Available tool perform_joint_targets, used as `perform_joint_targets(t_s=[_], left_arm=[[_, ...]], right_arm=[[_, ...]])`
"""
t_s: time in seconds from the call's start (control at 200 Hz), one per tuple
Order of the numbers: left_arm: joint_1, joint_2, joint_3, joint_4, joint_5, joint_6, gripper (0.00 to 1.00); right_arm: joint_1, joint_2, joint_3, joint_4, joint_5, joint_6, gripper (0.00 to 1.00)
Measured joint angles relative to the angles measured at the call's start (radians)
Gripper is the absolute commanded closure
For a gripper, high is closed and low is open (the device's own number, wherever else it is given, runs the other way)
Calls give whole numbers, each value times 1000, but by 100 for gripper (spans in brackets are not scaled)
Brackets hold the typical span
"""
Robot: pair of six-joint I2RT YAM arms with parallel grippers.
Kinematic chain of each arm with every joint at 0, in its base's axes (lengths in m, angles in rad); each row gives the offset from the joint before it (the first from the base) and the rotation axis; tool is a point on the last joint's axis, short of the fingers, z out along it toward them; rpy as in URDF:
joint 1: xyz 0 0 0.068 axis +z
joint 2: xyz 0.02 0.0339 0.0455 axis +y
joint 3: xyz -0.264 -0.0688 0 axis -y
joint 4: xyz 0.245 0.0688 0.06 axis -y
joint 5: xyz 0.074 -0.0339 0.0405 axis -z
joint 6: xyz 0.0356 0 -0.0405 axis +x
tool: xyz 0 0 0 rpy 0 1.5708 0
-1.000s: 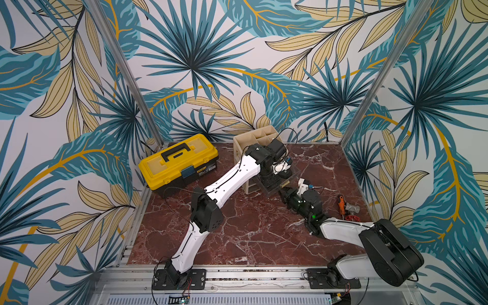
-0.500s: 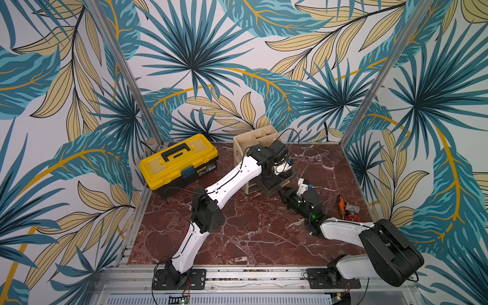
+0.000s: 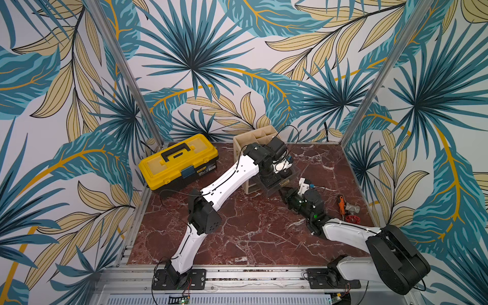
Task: Take the mice out of the drawer
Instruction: Pick up the mouse from the drawer, then place the mouse at the center of the board.
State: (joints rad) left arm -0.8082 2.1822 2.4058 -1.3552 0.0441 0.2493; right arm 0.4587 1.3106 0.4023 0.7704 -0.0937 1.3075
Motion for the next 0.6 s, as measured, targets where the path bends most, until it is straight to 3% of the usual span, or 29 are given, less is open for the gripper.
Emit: perform_joint_targets(t_s=[0.416,0.596], left_arm=[[-8,-129,46,-31,-25,-52,48],[-8,-323,-131,-11,-71,-110,47]], right_arm=[[0,-35,18,-97,15,-38,100],[0,-38,26,-122,15,-54,100]])
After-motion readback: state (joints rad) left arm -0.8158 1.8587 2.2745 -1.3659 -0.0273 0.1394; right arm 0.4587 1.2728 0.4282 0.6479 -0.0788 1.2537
